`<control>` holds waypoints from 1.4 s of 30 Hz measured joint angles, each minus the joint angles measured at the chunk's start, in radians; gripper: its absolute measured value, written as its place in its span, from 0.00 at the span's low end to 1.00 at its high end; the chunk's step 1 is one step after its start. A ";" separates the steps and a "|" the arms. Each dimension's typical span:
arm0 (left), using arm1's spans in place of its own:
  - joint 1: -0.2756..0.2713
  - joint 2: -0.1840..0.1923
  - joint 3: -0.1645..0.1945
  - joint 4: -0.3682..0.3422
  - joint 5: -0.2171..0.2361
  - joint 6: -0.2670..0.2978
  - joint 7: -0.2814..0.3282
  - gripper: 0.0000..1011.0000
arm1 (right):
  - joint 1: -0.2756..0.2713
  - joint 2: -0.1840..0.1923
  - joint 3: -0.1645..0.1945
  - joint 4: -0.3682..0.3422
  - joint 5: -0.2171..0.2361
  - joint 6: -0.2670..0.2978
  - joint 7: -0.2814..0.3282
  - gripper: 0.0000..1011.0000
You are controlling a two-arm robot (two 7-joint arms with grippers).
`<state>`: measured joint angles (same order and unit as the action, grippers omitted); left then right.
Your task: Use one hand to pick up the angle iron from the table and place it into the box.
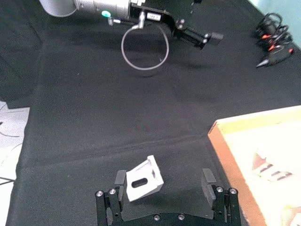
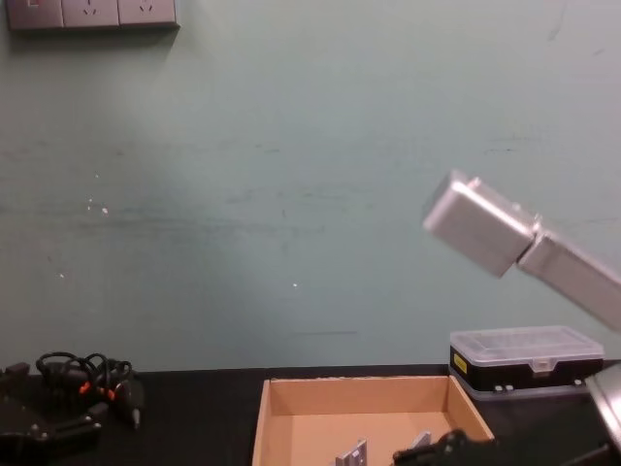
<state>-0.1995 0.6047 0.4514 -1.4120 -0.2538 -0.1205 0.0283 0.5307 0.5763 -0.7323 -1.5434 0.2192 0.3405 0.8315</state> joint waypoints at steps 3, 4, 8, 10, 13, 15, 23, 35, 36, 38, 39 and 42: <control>0.000 0.000 0.000 0.000 0.000 0.000 0.000 0.99 | 0.006 -0.007 -0.012 0.017 0.000 0.001 -0.001 0.99; 0.000 0.000 0.000 0.000 0.000 0.000 0.000 0.99 | 0.010 -0.012 -0.018 0.027 0.001 0.002 -0.002 0.99; 0.000 0.000 0.000 0.000 0.000 0.000 0.000 0.99 | 0.020 -0.023 -0.032 0.050 0.008 0.003 -0.005 0.99; 0.000 0.000 0.000 0.000 0.000 0.000 0.000 0.99 | 0.027 -0.029 -0.042 0.061 0.011 0.002 -0.005 0.99; 0.000 0.000 0.000 0.000 0.000 0.000 0.000 0.99 | 0.036 -0.037 -0.056 0.075 0.014 0.001 -0.004 0.99; 0.000 0.000 0.000 0.000 0.000 0.000 0.000 0.99 | 0.041 -0.040 -0.064 0.083 0.015 0.001 -0.003 0.99; 0.000 0.000 0.000 0.000 0.000 0.000 0.000 0.99 | 0.056 -0.056 -0.089 0.116 0.024 -0.003 -0.004 0.99; 0.000 0.000 0.000 0.000 0.000 0.000 0.000 0.99 | 0.071 -0.075 -0.109 0.155 0.034 -0.011 -0.013 0.99; 0.000 0.000 0.000 0.000 0.000 0.000 0.000 0.99 | 0.072 -0.076 -0.109 0.157 0.035 -0.011 -0.015 0.99; 0.000 0.000 0.000 0.000 0.000 0.000 0.000 0.99 | 0.072 -0.077 -0.110 0.158 0.038 -0.011 -0.021 0.99; 0.000 0.000 0.000 0.000 0.000 0.000 0.000 0.99 | 0.071 -0.077 -0.110 0.158 0.038 -0.011 -0.022 0.99; 0.000 0.000 0.000 0.000 0.000 0.000 0.000 0.99 | 0.069 -0.077 -0.110 0.158 0.040 -0.010 -0.028 0.99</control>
<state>-0.1995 0.6047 0.4514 -1.4120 -0.2539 -0.1205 0.0283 0.5993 0.4996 -0.8421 -1.3857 0.2593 0.3309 0.8032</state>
